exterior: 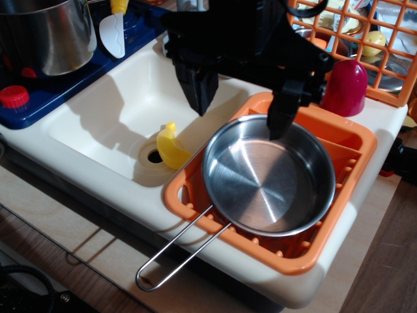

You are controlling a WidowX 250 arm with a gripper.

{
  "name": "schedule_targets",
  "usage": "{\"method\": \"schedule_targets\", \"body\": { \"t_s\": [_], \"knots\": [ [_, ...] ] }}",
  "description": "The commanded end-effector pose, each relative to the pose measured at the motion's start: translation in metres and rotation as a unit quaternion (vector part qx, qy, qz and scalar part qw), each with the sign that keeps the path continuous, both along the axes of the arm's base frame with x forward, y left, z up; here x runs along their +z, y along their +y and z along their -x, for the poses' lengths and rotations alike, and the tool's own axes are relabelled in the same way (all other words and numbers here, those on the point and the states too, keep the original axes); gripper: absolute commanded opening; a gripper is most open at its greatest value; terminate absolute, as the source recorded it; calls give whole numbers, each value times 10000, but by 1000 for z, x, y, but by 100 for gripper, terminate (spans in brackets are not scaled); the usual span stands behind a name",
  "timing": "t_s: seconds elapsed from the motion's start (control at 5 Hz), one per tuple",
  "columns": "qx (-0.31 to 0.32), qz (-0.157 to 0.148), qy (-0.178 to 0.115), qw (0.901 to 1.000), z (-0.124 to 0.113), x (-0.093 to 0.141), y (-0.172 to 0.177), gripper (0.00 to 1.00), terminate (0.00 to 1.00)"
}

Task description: Put pan from drying rack into sink

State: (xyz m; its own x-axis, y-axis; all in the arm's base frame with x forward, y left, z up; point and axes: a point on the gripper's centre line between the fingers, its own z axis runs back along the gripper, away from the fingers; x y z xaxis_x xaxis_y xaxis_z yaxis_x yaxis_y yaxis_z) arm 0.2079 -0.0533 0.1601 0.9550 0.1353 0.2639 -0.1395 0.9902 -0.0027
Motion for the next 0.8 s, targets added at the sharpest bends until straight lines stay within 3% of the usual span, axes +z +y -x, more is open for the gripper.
{"method": "schedule_targets", "body": {
  "t_s": [0.0, 0.2, 0.6],
  "knots": [
    [-114, 211, -402, 9989, -3, -12, 6, 100, 0],
    [-220, 444, -516, 9974, -2, -24, 11, 100, 0],
    [-268, 594, -553, 9963, -2, -33, 22, 100, 0]
  ]
}}
